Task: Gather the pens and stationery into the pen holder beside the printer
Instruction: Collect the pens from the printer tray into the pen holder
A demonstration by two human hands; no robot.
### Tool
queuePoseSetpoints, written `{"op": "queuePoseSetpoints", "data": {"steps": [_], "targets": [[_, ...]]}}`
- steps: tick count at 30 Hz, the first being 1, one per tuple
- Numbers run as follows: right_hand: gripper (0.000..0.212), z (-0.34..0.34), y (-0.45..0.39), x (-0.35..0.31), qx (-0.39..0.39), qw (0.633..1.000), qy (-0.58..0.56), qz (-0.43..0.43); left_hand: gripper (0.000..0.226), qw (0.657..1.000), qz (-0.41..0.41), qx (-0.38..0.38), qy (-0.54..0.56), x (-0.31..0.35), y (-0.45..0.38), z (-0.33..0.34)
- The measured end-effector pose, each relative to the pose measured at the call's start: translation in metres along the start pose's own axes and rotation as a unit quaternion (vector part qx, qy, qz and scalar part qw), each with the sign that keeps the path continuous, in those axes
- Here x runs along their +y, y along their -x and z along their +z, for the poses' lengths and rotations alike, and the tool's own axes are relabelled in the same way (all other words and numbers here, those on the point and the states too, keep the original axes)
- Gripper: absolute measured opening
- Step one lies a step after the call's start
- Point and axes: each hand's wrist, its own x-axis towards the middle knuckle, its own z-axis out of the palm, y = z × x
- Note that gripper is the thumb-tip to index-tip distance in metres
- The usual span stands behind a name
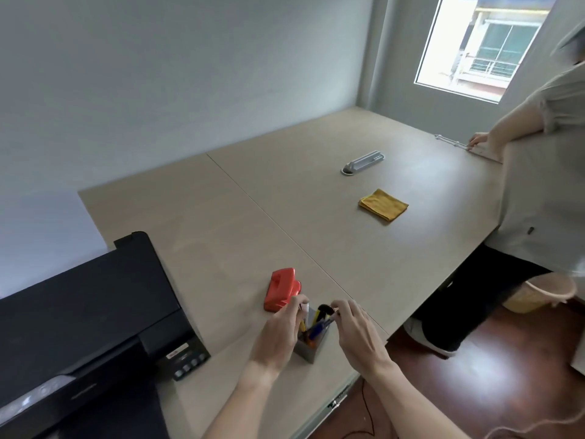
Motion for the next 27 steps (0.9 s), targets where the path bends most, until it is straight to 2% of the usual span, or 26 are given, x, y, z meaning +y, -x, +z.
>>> {"op": "queuePoseSetpoints", "data": {"steps": [2,6,11,14,18,22,27], "targets": [[0.018,0.0,-0.002,0.001,-0.002,1.0,-0.016,0.004,0.02,1.0,0.005,-0.022,-0.017,-0.001,-0.001,0.003],[0.026,-0.001,-0.006,-0.004,-0.021,1.0,-0.007,-0.007,0.032,0.998,-0.003,-0.045,-0.047,-0.008,-0.006,0.006],[0.034,0.0,-0.014,-0.013,-0.043,0.999,0.003,-0.009,0.028,0.995,-0.031,-0.042,-0.082,-0.021,-0.01,0.003],[0.022,0.002,-0.016,-0.017,-0.063,0.998,0.019,0.004,0.015,0.995,-0.04,-0.036,-0.087,-0.025,-0.009,-0.004],[0.011,0.005,-0.017,-0.024,-0.12,0.991,0.035,0.036,0.017,0.993,-0.049,-0.016,-0.103,-0.027,-0.008,-0.015],[0.027,0.009,-0.003,-0.03,-0.016,0.997,0.037,0.069,0.017,0.991,-0.074,0.005,-0.113,-0.037,-0.002,-0.019],[0.017,0.015,0.002,-0.04,0.036,0.998,0.055,0.018,0.021,0.988,-0.099,0.006,-0.121,-0.053,0.014,-0.027]]}}
